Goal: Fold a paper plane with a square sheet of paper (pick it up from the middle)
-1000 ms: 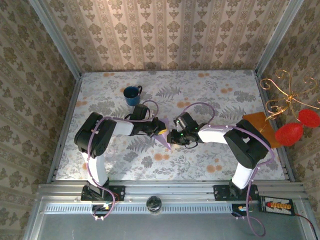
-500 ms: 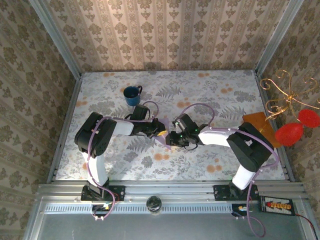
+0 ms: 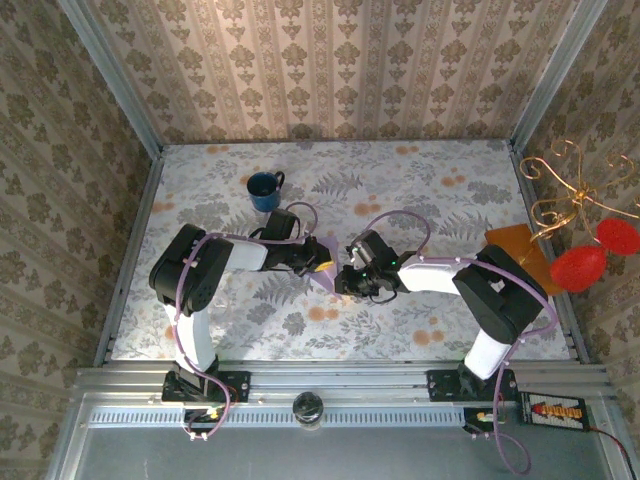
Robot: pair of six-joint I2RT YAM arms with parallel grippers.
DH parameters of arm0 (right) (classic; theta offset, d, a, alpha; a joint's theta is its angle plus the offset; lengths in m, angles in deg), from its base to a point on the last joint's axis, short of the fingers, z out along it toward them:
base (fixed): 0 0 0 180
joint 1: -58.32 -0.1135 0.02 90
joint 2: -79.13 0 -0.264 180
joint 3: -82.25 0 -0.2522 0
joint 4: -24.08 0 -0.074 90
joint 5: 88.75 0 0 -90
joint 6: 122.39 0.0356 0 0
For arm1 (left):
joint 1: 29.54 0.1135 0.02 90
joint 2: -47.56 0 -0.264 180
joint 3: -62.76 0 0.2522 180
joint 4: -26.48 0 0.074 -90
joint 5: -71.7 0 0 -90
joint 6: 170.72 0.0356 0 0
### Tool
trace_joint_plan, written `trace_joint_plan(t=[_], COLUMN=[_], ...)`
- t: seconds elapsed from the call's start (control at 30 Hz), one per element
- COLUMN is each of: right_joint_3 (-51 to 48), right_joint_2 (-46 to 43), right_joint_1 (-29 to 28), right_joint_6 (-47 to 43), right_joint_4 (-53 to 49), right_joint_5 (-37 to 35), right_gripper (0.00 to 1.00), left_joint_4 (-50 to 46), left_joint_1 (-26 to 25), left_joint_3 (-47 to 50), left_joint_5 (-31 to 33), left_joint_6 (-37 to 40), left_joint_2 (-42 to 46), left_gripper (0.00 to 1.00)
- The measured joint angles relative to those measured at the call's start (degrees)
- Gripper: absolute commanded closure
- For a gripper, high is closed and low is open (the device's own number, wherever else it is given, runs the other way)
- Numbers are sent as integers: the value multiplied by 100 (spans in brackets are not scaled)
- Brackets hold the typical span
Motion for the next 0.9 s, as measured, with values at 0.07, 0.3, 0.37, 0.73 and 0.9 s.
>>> trace_joint_plan(t=[0.07, 0.3, 0.37, 0.73, 0.9], right_joint_3=[0, -7, -39, -247, -313], right_joint_2=[0, 24, 68, 162, 160], right_joint_1=[0, 0, 0, 9, 107], right_joint_6=[-2, 4, 22, 240, 236], right_joint_4=[-2, 26, 103, 590, 651], right_joint_5=[0, 7, 28, 262, 396], right_gripper=[85, 87, 87, 87, 87], left_joint_4=[0, 0, 0, -2, -20], left_joint_1=[0, 0, 0, 0, 7], left_joint_3=[0, 0, 0, -2, -2], left_joint_5=[2, 0, -2, -13, -13], left_joint_6=[4, 20, 20, 22, 66], left_joint_2=[0, 0, 0, 2, 39], left_gripper=[89, 89, 89, 88, 86])
